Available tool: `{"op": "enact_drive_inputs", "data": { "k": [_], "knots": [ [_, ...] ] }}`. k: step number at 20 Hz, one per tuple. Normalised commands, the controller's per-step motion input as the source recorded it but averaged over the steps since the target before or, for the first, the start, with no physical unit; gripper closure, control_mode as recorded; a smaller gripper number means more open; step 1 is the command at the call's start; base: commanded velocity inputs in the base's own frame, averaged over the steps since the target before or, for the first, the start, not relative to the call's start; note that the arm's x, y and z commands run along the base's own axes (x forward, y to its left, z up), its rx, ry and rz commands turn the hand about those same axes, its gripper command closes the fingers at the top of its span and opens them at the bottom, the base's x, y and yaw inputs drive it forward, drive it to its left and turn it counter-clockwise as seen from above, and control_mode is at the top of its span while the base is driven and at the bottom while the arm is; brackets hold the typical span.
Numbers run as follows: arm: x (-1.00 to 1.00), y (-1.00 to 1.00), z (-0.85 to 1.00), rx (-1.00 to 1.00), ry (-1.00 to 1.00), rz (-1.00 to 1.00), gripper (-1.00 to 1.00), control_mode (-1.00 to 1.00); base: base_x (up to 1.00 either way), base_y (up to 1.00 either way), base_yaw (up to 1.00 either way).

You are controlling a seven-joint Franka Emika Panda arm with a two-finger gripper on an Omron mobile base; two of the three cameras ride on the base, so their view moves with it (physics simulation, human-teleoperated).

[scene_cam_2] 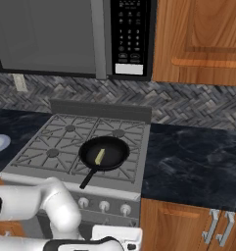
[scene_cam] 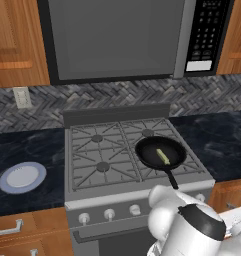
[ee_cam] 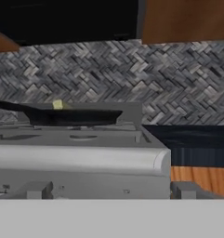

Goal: Pick up the butter stick and place it in the pan. Then turn on the burner for the pan.

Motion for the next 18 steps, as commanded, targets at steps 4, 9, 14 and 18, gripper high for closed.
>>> {"op": "enact_drive_inputs", "data": {
  "k": [4, 9, 14, 18],
  "knots": [
    [0.14, 0.06, -0.05, 0.0, 0.0, -0.02, -1.0, -1.0, 0.0, 0.0, 0.0],
    [0.05, 0.0, -0.03, 0.02, 0.0, -0.08, -1.0, -1.0, 0.0, 0.0, 0.0],
    [0.06, 0.01, 0.0, 0.01, 0.0, -0.07, -1.0, -1.0, 0.0, 0.0, 0.0],
    [0.12, 0.06, 0.0, 0.0, 0.0, -0.06, -1.0, -1.0, 0.0, 0.0, 0.0]
  ]
}}
